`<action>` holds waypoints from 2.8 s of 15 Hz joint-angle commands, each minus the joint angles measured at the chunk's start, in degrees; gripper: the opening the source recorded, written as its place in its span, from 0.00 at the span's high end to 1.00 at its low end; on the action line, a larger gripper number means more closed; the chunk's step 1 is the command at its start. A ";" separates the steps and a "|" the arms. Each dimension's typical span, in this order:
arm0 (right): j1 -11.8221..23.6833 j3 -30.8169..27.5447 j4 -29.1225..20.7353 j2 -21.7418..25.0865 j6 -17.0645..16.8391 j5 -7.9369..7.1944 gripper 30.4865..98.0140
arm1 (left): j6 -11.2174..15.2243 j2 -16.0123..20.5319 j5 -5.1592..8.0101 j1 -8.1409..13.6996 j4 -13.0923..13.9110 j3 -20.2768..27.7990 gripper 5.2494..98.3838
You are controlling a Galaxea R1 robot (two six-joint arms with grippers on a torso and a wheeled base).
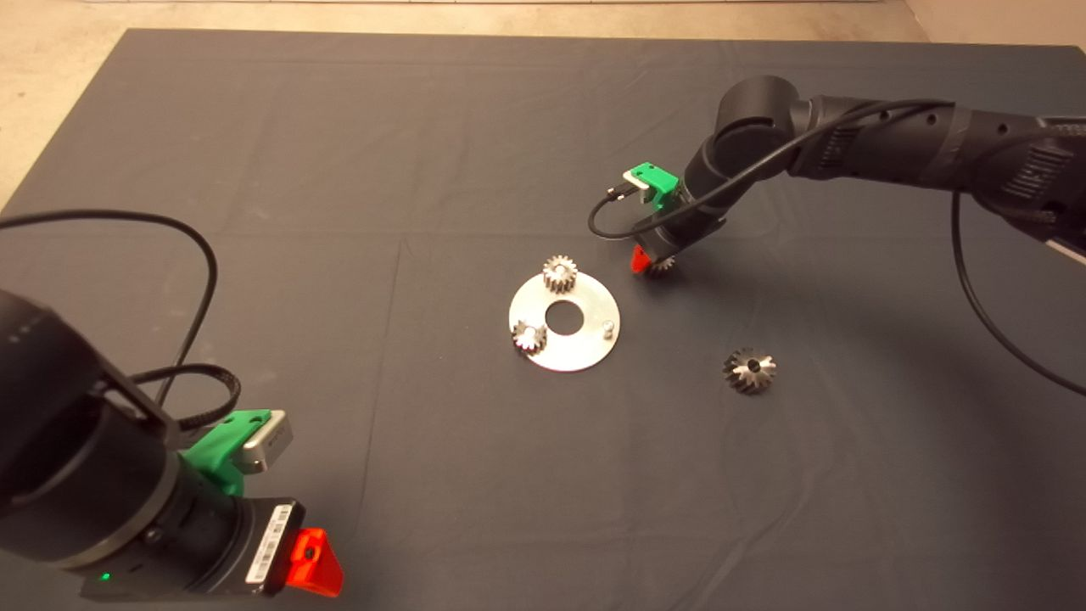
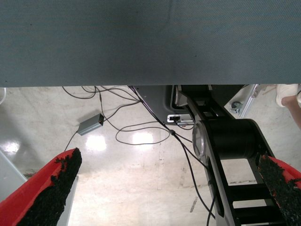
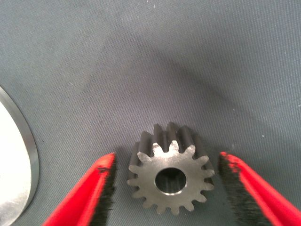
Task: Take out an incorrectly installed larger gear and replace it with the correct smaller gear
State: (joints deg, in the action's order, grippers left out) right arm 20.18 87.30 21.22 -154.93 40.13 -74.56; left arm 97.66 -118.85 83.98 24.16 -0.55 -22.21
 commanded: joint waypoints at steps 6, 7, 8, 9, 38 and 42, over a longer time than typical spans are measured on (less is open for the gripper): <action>1.36 -0.56 1.36 -0.16 0.03 0.11 0.70 | -0.19 0.32 0.04 0.63 -0.07 1.05 0.01; 1.28 -0.56 1.36 -0.16 0.03 0.11 0.70 | -0.19 0.32 0.04 0.57 -0.07 1.05 0.01; 1.27 -0.56 1.36 -0.16 0.03 0.15 0.70 | -0.19 0.32 0.04 0.63 -0.07 1.05 0.01; 1.19 -0.56 1.36 -0.16 0.03 0.20 0.70 | -0.19 0.32 0.04 0.62 -0.07 1.05 0.01; 1.42 -1.53 3.91 -0.16 -0.29 -4.21 0.85 | -0.27 0.23 0.37 0.56 -0.07 0.78 0.01; 1.62 -1.53 3.74 -0.63 -3.75 -5.80 0.85 | -5.37 0.75 1.01 0.63 -0.07 0.61 0.01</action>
State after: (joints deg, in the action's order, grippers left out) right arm 20.19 86.30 23.38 -155.15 38.97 -79.08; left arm 94.90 -118.86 84.02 24.16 -0.55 -22.21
